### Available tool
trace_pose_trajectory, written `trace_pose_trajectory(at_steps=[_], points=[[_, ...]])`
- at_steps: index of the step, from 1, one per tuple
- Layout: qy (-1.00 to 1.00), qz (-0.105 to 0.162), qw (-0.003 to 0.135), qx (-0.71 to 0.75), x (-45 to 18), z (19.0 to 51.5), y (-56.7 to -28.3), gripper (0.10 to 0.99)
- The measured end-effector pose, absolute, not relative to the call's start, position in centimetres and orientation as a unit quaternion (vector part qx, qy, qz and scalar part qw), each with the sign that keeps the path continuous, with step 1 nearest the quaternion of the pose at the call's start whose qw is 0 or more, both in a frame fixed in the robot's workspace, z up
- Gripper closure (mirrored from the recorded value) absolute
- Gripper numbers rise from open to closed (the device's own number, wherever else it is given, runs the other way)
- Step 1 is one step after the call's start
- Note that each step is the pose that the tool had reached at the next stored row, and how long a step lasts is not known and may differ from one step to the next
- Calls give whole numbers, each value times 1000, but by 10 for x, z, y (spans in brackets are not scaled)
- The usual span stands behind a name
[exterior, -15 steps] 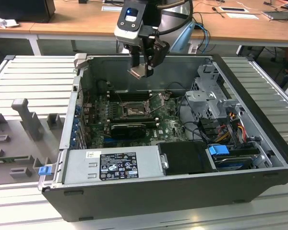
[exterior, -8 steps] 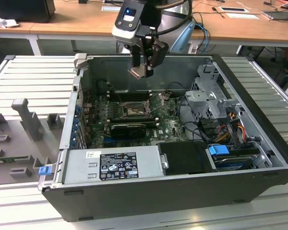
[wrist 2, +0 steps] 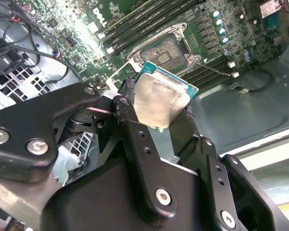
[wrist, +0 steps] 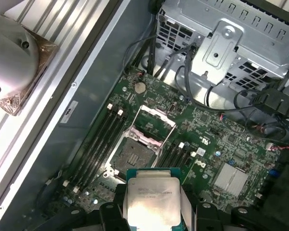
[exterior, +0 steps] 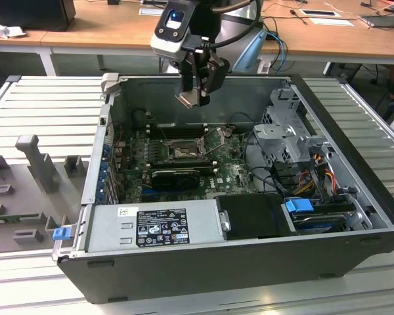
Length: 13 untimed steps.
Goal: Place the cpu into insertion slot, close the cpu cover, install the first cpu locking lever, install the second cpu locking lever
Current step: 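Place the cpu into insertion slot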
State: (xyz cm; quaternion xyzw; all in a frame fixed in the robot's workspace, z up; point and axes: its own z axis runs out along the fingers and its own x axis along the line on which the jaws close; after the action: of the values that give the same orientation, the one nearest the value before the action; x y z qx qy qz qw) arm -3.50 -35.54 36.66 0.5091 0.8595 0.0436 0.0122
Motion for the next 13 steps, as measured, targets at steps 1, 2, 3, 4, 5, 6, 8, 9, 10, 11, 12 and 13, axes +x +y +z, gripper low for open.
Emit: trace_pose_trajectory(at_steps=[1, 2, 3, 4, 5, 6, 8, 9, 10, 11, 12, 13], points=[[856, 43, 12, 515, -35, 367, -355, 557], [853, 43, 13, 519, -35, 366, -355, 557], [851, 43, 13, 523, -35, 366, -355, 557], [850, 43, 13, 526, -35, 366, -355, 557], [847, 43, 13, 530, -35, 366, -355, 557], [845, 43, 13, 533, -35, 366, -355, 557], [840, 43, 14, 540, -35, 366, -355, 557], [838, 43, 14, 543, -35, 366, -355, 557], [836, 43, 14, 547, -35, 366, -355, 557], [835, 43, 14, 549, -35, 366, -355, 557], [833, 43, 14, 552, -35, 366, -355, 557], [832, 43, 14, 553, -35, 365, -355, 557]])
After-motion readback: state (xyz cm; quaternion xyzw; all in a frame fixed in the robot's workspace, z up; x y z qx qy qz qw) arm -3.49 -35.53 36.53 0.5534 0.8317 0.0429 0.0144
